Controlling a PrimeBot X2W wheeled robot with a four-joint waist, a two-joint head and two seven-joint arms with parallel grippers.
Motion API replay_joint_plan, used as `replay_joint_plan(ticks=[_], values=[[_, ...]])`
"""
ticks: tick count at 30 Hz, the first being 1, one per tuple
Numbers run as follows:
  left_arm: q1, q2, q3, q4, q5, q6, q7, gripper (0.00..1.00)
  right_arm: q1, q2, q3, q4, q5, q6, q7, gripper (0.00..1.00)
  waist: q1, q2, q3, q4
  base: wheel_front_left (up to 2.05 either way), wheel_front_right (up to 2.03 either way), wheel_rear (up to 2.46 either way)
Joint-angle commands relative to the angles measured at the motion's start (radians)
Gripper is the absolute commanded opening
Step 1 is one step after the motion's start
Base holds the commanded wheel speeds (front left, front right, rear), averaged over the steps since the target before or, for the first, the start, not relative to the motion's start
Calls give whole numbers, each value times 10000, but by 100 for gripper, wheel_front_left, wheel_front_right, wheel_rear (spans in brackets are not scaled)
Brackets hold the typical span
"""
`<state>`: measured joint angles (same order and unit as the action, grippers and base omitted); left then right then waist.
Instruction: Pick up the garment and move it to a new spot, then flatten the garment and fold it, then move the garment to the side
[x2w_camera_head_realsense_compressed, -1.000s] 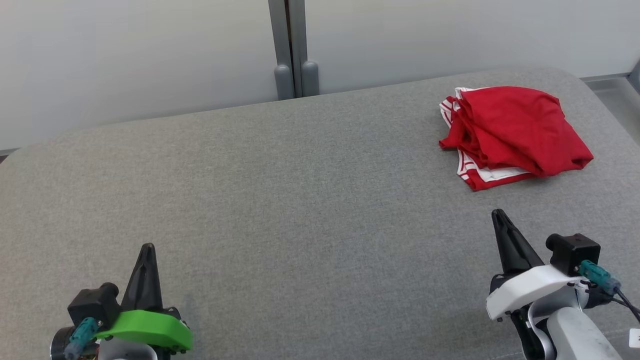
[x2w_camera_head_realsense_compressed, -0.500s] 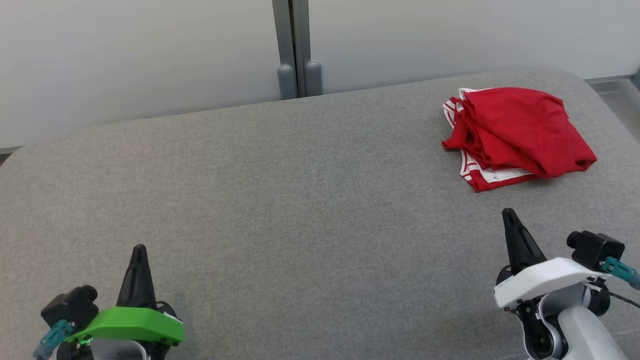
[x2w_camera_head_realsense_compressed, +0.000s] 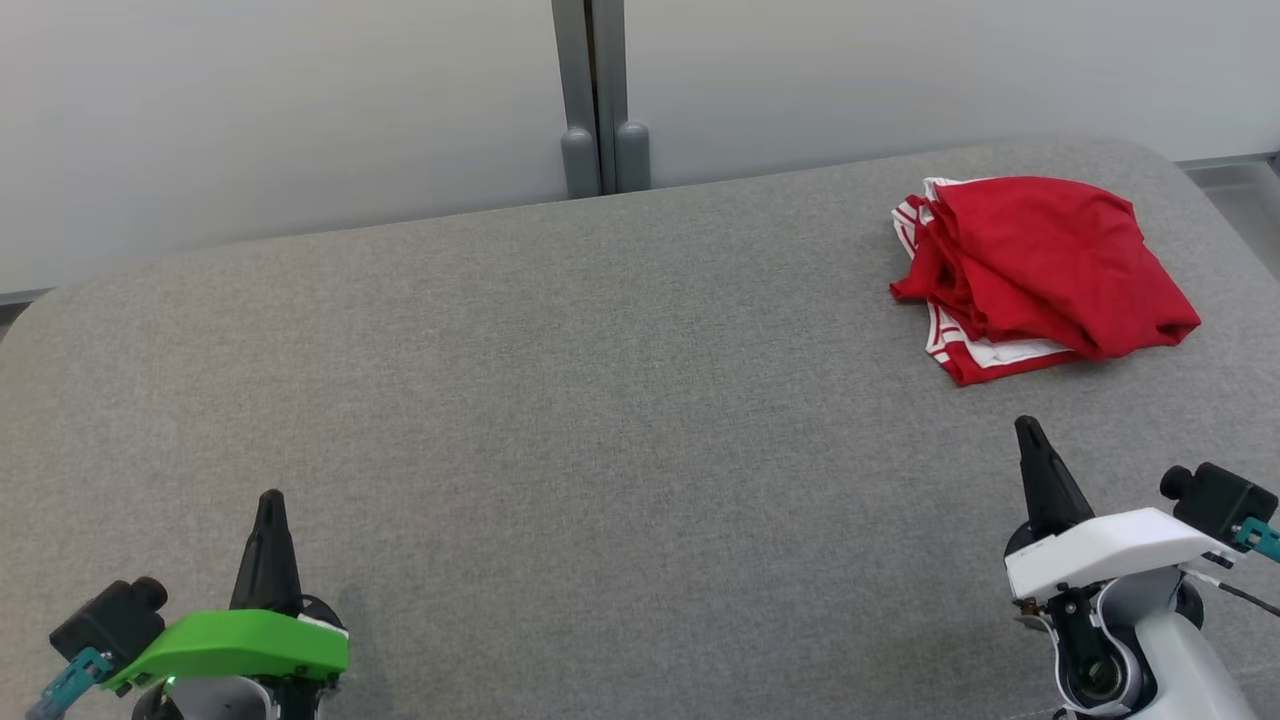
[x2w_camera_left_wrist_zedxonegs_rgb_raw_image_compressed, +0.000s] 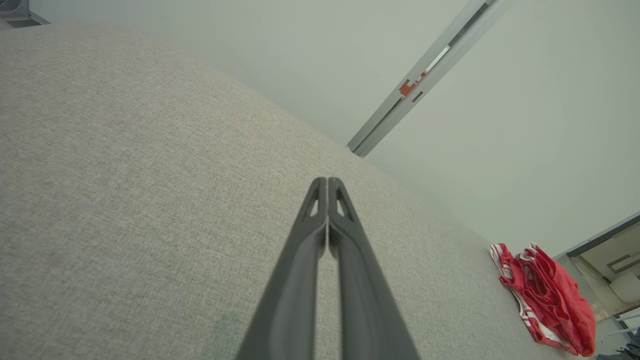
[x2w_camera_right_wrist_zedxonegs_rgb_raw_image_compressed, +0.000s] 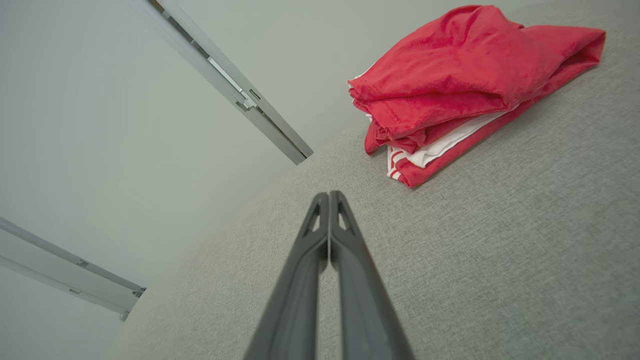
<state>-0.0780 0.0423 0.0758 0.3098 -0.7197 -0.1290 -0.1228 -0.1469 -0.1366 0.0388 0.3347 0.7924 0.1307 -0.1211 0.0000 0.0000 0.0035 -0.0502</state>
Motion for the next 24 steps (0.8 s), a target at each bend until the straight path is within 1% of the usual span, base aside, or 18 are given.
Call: replay_joint_plan(ticks=[1,24], values=[[-211,64,65,-175,-385,-8,89,0,-45,-3,-108,-195,341,2,88,0,0,0,0,8,0,0,0],[-281,81,172,-350,-3191,-14,842,0,90,278,-584,-448,2922,1,841,0,0,0,-1,129,0,0,0]])
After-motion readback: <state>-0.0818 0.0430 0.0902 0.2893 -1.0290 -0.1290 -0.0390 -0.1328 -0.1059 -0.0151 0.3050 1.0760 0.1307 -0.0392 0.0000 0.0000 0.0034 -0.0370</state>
